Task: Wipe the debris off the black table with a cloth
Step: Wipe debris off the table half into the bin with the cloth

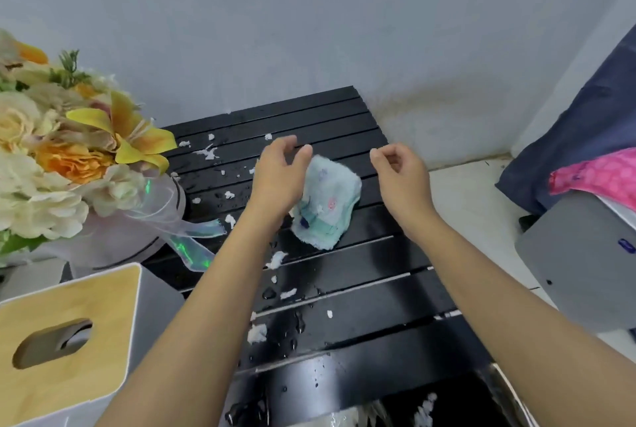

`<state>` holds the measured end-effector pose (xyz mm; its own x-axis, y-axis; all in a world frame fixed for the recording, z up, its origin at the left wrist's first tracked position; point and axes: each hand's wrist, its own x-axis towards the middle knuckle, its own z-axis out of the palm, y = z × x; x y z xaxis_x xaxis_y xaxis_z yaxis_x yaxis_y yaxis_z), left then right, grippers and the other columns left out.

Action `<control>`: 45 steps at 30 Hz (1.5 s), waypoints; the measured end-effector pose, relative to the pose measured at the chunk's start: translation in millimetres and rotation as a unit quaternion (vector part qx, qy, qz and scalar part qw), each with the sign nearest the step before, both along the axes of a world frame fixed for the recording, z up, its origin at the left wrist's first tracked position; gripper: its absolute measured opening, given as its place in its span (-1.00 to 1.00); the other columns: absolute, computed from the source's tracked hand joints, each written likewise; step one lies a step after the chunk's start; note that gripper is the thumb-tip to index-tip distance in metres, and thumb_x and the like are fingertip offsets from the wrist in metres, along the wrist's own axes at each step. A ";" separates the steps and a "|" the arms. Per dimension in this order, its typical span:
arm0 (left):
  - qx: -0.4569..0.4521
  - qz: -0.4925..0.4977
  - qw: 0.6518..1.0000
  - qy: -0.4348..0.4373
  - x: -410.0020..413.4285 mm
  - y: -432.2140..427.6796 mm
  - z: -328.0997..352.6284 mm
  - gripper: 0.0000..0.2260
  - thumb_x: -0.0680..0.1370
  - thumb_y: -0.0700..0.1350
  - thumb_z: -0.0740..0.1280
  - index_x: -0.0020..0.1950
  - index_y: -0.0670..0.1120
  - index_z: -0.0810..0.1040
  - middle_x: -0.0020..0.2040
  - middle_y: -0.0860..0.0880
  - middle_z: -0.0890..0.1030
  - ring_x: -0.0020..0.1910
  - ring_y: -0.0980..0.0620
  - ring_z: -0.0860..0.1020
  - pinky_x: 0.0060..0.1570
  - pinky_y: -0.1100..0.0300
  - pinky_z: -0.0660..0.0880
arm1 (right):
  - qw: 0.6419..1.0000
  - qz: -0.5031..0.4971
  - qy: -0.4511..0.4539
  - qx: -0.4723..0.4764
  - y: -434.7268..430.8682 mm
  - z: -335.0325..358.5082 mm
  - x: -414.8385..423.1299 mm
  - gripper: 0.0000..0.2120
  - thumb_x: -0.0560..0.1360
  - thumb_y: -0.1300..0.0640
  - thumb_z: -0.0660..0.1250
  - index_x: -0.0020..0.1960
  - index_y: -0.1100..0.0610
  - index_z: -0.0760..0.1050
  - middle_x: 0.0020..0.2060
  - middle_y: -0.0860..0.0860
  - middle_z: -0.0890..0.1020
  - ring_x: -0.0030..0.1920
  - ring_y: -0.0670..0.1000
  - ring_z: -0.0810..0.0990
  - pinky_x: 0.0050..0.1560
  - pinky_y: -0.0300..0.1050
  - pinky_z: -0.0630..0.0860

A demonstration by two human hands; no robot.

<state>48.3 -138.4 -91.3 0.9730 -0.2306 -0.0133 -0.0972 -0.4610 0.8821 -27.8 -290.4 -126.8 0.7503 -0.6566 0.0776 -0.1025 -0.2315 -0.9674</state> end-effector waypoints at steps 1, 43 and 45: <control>0.028 0.010 0.998 -0.058 8.3 -0.6 -5.4 -0.65 0.60 0.03 0.26 0.37 -0.03 0.46 0.31 0.05 0.50 0.25 0.09 0.47 0.32 0.03 0.39 | 0.999 -0.003 0.010 -0.033 -5.0 -6.1 9.0 -0.91 0.59 0.08 0.27 -0.07 0.06 0.50 -0.18 -0.15 0.58 -0.14 -0.16 0.53 -0.09 -0.20 0.44; 0.308 0.077 0.932 -0.176 226.5 -27.2 -90.5 -0.66 0.60 -0.05 0.23 0.38 0.06 0.42 0.36 -0.08 0.42 0.23 -0.23 0.38 0.23 -0.03 0.27 | 0.887 0.077 0.260 -0.373 -50.6 -61.5 95.4 -0.56 0.66 -0.08 -0.11 0.54 -0.18 0.08 0.57 -0.16 0.01 0.40 0.12 0.28 0.10 0.04 0.45; 0.197 -0.060 0.969 -0.139 219.5 -31.6 -92.2 -0.70 0.55 -0.07 0.31 0.28 0.14 0.52 0.27 0.02 0.51 0.23 -0.10 0.44 0.31 0.02 0.31 | 0.888 0.078 0.259 -0.372 -51.1 -60.7 96.1 -0.56 0.66 -0.08 -0.11 0.54 -0.18 0.09 0.57 -0.17 0.01 0.40 0.12 0.28 0.07 0.04 0.46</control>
<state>267.8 -170.0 -183.5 0.9179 -0.3729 0.1361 -0.3801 -0.7271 0.5716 68.3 -341.5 -187.5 0.8894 -0.4525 0.0647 -0.3988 -0.8374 -0.3738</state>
